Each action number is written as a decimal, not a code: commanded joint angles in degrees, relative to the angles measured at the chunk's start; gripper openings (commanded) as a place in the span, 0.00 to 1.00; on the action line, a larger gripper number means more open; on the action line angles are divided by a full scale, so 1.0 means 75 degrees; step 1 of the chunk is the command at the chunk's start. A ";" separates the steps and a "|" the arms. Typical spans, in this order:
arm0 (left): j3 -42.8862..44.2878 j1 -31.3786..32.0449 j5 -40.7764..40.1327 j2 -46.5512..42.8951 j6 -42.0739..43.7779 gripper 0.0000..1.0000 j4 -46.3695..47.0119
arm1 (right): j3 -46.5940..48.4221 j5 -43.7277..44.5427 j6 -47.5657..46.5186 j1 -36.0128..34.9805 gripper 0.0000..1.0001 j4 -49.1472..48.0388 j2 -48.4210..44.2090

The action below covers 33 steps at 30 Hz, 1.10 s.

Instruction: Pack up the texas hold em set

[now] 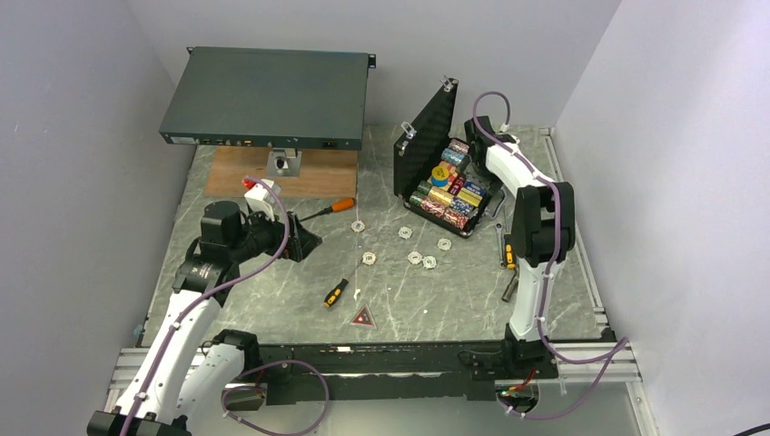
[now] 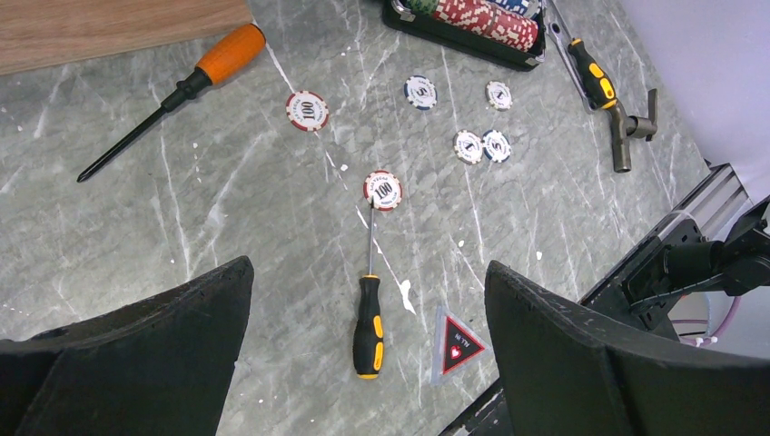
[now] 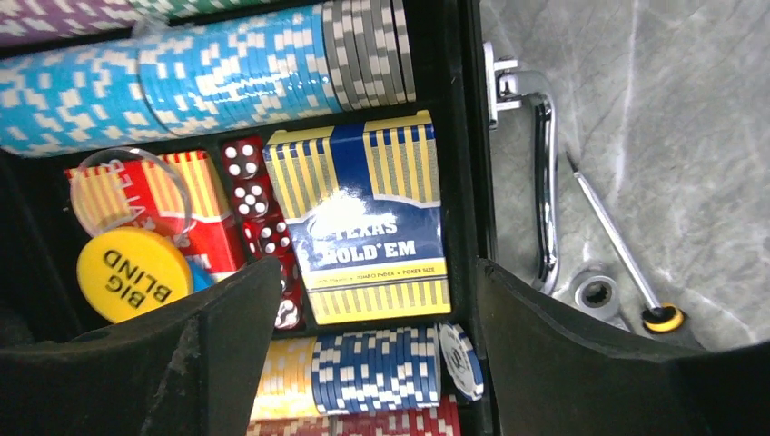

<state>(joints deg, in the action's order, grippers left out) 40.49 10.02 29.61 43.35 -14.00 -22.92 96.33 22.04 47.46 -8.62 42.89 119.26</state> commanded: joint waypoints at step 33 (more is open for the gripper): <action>0.0109 0.0035 0.0051 -0.0037 0.0175 0.99 0.0256 | -0.1220 -0.0144 -0.2285 0.0060 0.50 -0.2642 -0.0419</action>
<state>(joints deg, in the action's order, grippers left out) 40.49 10.02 29.65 43.40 -14.00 -22.92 87.74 23.00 31.42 -8.43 22.76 119.42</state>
